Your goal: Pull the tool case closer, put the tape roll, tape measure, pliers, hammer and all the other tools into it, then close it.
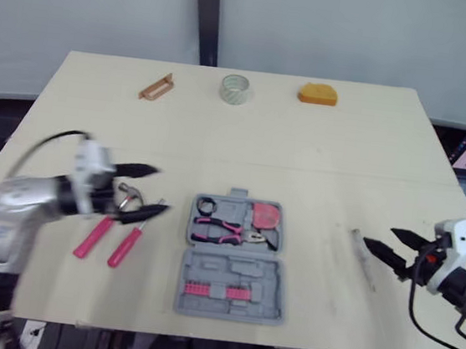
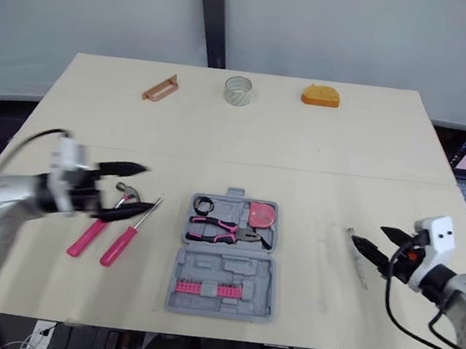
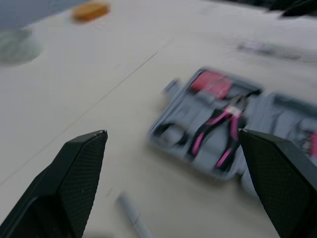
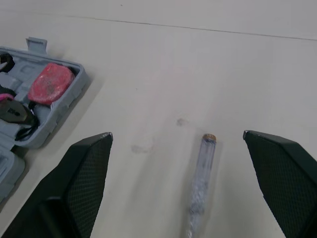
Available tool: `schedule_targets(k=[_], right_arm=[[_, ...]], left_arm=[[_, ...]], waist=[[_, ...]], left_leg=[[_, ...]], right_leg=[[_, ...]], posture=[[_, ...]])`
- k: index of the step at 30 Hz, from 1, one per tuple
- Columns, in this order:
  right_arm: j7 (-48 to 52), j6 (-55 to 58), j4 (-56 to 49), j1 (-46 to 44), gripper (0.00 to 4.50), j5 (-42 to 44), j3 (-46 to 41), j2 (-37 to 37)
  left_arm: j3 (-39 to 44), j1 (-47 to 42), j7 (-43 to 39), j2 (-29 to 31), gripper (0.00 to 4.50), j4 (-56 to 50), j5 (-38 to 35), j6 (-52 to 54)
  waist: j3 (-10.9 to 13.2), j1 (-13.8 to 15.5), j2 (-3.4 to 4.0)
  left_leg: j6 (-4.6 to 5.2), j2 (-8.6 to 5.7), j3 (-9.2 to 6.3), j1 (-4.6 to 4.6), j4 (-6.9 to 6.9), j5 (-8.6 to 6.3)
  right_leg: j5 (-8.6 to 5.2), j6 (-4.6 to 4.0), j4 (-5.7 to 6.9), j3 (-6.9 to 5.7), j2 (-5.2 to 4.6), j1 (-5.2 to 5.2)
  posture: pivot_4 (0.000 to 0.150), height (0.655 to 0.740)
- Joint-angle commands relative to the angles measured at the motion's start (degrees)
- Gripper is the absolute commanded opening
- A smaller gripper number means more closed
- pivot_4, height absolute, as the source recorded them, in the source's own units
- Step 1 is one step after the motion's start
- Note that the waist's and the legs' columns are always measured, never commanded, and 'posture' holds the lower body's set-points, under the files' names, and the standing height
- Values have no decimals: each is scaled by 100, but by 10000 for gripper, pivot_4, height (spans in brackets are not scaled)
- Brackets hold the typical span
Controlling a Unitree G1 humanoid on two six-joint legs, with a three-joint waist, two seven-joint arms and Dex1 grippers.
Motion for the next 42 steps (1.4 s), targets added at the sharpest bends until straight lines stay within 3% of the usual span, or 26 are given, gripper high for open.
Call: schedule_targets(k=[1, 6, 13, 21, 42], right_arm=[[-487, -132, -364, 164, 44665, -160, -133, 139], [-917, -314, -702, 472, 44665, -526, 149, 400], [-1493, -458, -900, 693, 44665, -852, 346, 836], [-1776, -916, -714, 775, 44665, -981, 438, 1266], [-1901, -1571, 156, 635, 44665, -1338, 650, 1504]], left_arm=[[-455, -332, -64, -225, 45000, -343, -7, 11], [-1147, -711, -39, -1062, 45000, -231, 251, -547], [-1682, -854, -19, -1713, 45000, 226, 727, -1233], [-1721, -1037, -15, -1846, 45000, 485, 856, -1397], [-1879, -793, -50, -1794, 45000, 520, 1169, -1705]], waist=[[0, -35, 1], [0, -54, 1], [1, 0, 0], [1, 3, 1], [1, -1, 1]], left_leg=[[1, 0, 5, 3, -2, 0], [3, 6, 15, 8, -3, -1], [6, 5, 16, 5, 3, -3], [8, 5, 15, 5, 6, -4], [9, 5, 15, 5, 6, -5]], right_leg=[[0, 0, 1, 7, 2, -3], [0, 0, 1, 19, 11, -4], [0, 0, -3, 24, 11, -4], [0, 0, -2, 27, 12, -3], [0, 0, -3, 28, 12, -3]], posture=[[1500, 7400], [1500, 7400], [1500, 7400], [1500, 7400], [1500, 7400]])
